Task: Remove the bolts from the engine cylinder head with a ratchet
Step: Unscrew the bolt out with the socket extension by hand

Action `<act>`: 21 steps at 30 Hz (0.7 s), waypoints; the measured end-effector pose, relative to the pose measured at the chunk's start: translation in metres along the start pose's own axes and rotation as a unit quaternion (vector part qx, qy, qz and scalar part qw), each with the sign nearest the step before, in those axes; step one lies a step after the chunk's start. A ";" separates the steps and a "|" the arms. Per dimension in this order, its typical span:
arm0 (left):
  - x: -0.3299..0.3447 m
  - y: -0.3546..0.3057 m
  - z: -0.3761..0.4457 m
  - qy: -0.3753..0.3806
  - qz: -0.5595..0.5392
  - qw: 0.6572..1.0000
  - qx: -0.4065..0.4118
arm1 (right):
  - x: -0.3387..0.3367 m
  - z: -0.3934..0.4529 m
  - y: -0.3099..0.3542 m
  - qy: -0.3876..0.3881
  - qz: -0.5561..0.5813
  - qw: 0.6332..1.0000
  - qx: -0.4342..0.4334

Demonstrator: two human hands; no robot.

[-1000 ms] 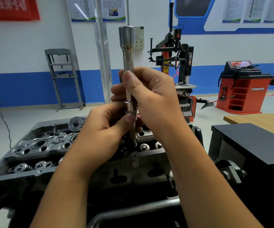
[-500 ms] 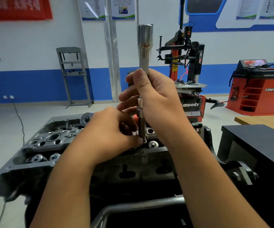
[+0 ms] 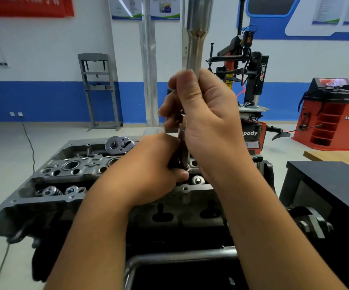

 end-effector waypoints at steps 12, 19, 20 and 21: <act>-0.004 -0.003 -0.003 -0.025 -0.052 0.998 0.036 | -0.004 0.015 0.028 -0.061 -0.017 0.997 -0.035; -0.025 -0.020 -0.007 -0.120 -0.193 0.969 0.100 | -0.002 0.034 0.063 -0.073 -0.033 0.996 -0.037; -0.034 -0.022 -0.010 -0.166 -0.248 0.948 0.113 | -0.001 0.043 0.076 -0.070 -0.020 0.996 -0.049; -0.042 -0.023 -0.013 -0.205 -0.303 0.923 0.119 | 0.000 0.053 0.087 -0.062 -0.005 0.997 -0.051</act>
Point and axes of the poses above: each hand's wrist, its own z-axis towards the middle knuckle, its own x-axis out of the palm, y = z × x, the point moved 10 cm from there along z, towards the middle knuckle, and after that the axes turned 3 degrees about -z, right-handed, at the moved point
